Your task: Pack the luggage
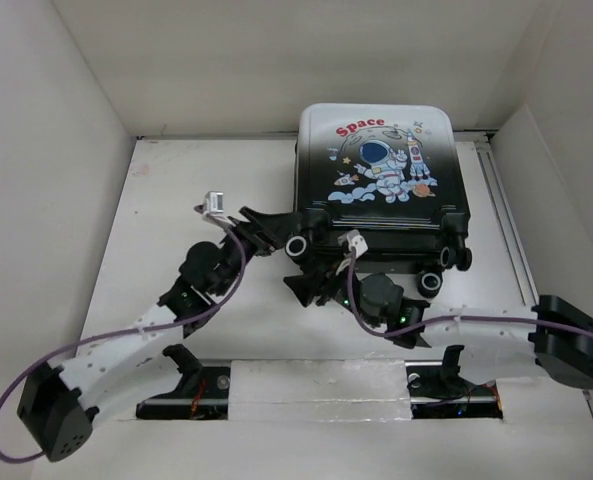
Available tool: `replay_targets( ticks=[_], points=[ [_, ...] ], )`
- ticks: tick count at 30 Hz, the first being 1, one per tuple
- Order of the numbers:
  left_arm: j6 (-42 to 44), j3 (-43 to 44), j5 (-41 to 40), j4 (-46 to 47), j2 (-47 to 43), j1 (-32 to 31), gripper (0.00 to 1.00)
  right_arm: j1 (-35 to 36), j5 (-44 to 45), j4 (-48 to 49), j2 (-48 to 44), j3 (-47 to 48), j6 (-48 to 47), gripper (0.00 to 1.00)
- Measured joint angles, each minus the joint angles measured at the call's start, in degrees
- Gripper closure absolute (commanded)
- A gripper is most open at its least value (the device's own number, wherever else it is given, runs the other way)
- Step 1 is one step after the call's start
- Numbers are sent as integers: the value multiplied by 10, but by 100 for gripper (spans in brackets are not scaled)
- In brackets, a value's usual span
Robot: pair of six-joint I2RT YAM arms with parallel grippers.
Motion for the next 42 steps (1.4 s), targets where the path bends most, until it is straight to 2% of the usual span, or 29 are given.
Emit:
replay_targets(
  ticks=[4, 6, 8, 9, 12, 14, 16, 19, 23, 27, 34, 42],
  points=[
    [23, 4, -50, -26, -82, 1, 28, 1, 16, -125, -57, -9, 4, 30],
    [28, -7, -72, -48, -112, 4, 48, 3, 21, -184, -74, -14, 5, 28],
    [36, -32, -87, -64, -137, 5, 59, 3, 27, -237, -89, -13, 5, 24],
    [37, -47, -93, -76, -144, 5, 70, 3, 30, -257, -96, -13, 5, 24],
    [40, -96, -88, -109, -140, 6, 79, 2, 42, -323, -116, 2, -2, 23],
    [40, -133, -74, -116, -130, 6, 79, 2, 49, -358, -129, 23, -12, 23],
    [39, -176, -64, -111, -113, -9, 74, 0, 52, -380, -143, 46, -24, 23],
    [39, -214, -78, -100, -73, -76, 70, -15, 53, -392, -167, 76, -41, 23],
    [55, -190, -122, -64, 26, -162, 67, -56, 45, -401, -180, 102, -59, 23],
    [80, -147, -155, 9, 117, -170, 65, -83, 31, -402, -167, 107, -67, 22],
    [135, -95, -219, 127, 232, -170, 63, -85, 4, -402, -153, 107, -73, 22],
    [189, -75, -287, 200, 304, -172, 62, -89, -10, -395, -155, 101, -73, 22]
  ],
)
